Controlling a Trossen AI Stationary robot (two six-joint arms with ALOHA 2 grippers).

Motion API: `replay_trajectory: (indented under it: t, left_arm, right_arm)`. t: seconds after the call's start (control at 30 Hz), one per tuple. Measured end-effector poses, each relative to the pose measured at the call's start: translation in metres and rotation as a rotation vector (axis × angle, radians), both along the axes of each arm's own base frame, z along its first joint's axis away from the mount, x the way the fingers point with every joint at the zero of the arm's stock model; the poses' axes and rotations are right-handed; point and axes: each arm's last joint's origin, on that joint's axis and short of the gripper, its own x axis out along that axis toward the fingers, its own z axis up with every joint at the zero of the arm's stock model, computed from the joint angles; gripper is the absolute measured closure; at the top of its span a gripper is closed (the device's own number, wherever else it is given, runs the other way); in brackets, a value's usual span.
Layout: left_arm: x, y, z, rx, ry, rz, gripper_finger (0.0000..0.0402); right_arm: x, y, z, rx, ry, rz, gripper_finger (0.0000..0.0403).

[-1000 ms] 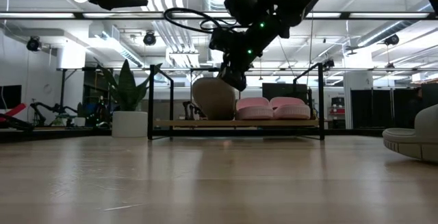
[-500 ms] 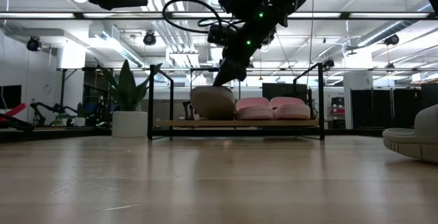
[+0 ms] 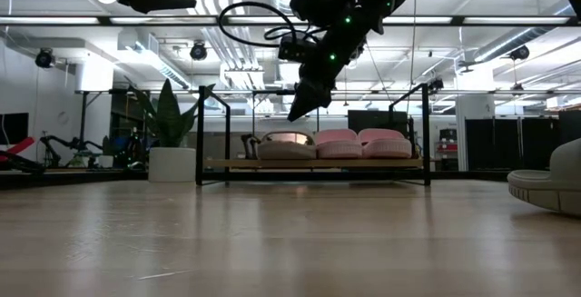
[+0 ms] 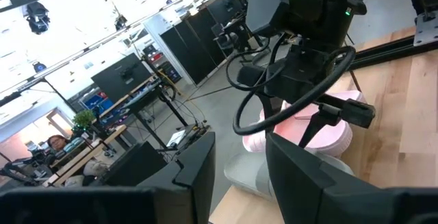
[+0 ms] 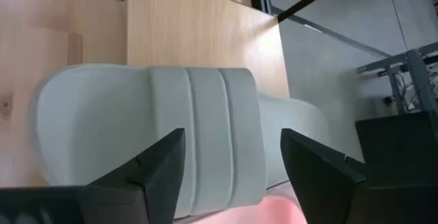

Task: Pick and place slides into the shelf
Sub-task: Put the gray slide on the shelf

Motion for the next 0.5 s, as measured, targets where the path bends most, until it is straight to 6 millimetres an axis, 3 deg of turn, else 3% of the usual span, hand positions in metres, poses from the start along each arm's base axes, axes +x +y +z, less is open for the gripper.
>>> replay_trajectory:
  t: [0.2,0.33,0.5]
  left_arm:
    - [0.000,0.000,0.000,0.000,0.000,-0.001,0.0288]
    - [0.000,0.000,0.000,-0.002,-0.002,-0.002,0.0288]
    - [0.001,-0.001,0.000,-0.030,-0.024,-0.051,0.0288]
  right_arm:
    - [-0.004,0.005,0.014,0.007,-0.046,-0.003,0.0176]
    - [-0.017,0.020,0.047,0.041,-0.130,0.027,0.0183]
    - [-0.054,0.051,0.100,0.142,-0.248,0.057,0.0192]
